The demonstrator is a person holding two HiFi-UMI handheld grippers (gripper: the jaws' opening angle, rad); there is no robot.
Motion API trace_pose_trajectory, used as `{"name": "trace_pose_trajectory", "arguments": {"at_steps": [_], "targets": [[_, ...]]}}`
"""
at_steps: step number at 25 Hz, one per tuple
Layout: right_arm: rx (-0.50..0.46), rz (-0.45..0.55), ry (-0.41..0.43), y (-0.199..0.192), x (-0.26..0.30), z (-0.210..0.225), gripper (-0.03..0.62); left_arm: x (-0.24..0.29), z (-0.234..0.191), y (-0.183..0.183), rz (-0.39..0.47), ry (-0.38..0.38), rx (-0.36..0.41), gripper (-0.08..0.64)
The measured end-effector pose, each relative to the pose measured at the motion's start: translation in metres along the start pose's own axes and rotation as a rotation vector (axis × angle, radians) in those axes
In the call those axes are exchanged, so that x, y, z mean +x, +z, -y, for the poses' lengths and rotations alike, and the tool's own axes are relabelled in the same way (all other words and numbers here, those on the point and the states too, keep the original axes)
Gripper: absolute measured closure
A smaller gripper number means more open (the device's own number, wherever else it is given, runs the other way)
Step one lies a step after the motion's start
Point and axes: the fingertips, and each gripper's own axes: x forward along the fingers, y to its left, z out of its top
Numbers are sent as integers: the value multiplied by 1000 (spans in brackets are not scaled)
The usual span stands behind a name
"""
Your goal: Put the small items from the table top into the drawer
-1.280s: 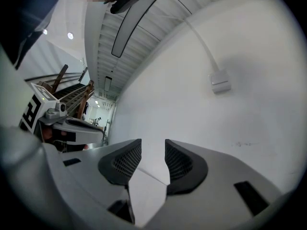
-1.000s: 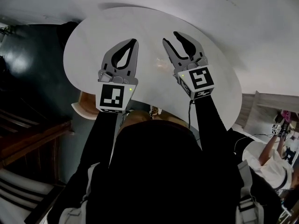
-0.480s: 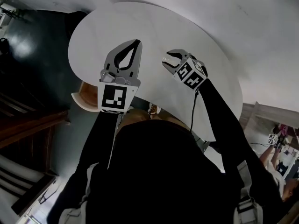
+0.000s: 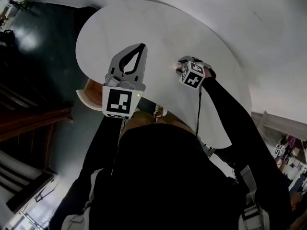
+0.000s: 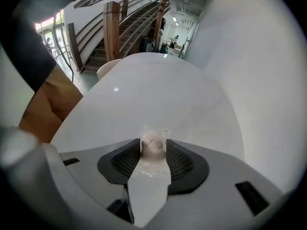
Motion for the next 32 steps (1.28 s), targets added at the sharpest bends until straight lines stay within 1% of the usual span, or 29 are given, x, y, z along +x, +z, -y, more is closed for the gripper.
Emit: {"name": "trace_pose_trajectory", "arguments": {"at_steps": [3,5,8,13,16,18,22,25,28,32], "targets": [[-4,-17,15,-1,5,1,424,-2,-1,-1,-2,7,2,545],[-21,-30,26,-2,7,0,455,-2,-2,-2,-2,8,2,545],[-18,-40,47,-3,8,-2,490,-1,-1,0,1,8,-4,545],[-4,-35,39,-3,9,-1,506,1,0,-1,7,-3,6,545],[30,-1,10,-2,0,6,508,2,0,-1,4,-2,-3,545],[88,54,-30,4,-15,20,508,3,-1,1,8,-3,-5,545],[228,235,-135,32,-60,50,506,7,-5,5,19,2,-2,545],[298,362,-224,57,-96,67,503,10,-7,6,20,5,3,545],[364,482,-312,73,-131,83,502,14,-7,12,30,6,11,545],[439,630,-411,96,-176,96,499,19,-11,21,46,6,21,545]]}}
